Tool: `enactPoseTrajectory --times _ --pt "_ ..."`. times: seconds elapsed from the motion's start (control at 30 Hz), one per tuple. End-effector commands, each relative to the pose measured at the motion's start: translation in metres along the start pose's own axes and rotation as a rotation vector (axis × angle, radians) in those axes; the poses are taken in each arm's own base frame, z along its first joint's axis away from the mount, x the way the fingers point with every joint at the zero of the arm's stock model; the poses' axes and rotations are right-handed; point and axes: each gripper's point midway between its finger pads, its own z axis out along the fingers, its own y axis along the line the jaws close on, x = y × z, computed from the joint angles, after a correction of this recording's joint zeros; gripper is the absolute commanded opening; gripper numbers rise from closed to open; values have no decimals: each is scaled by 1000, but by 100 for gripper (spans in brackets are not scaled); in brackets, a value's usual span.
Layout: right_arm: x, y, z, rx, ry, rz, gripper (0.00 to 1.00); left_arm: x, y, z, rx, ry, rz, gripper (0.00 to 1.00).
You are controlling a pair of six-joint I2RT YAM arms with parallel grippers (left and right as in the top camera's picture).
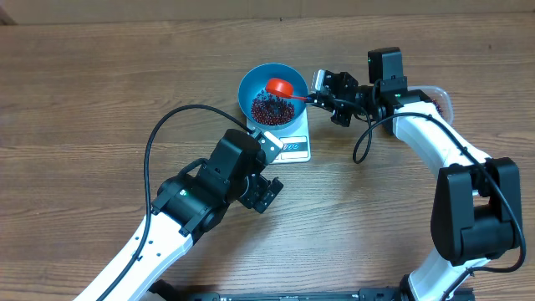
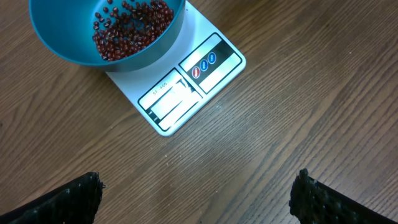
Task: Scoop item into bowl and weigh 150g on scale
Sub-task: 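Tilt the red cup to pour beans into the blue bowl, then move the empty red cup right back to the bean tub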
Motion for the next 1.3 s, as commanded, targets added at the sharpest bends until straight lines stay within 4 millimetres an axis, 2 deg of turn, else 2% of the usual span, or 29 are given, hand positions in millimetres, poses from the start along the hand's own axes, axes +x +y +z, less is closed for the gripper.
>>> enactPoseTrajectory --times 0.0,0.13,0.27,0.37,0.57,0.67,0.73,0.83,1.07,1.27 --pt "-2 -2 1 5 -6 -30 4 1 1 2 -8 5 14 99" --pt "-3 -4 1 15 -6 -38 4 1 1 2 -8 5 14 99" --pt "1 -18 -6 81 62 42 4 1 1 2 -8 5 14 99" --pt "-12 -22 -17 105 60 94 4 1 1 2 -8 5 14 99" --pt "-46 -26 -53 180 65 52 4 1 1 2 -8 5 14 99" --pt "-55 -26 -74 233 107 43 4 1 1 2 -8 6 13 99" --pt "-54 -27 -86 273 158 48 4 1 1 2 -8 5 13 99" --pt "-43 -30 -109 366 277 105 4 1 2 2 -9 5 12 99" --pt "13 -38 -172 692 624 386 4 1 1 2 -8 5 12 99" --pt "52 -32 -210 824 716 637 4 1 1 2 -9 5 12 99"
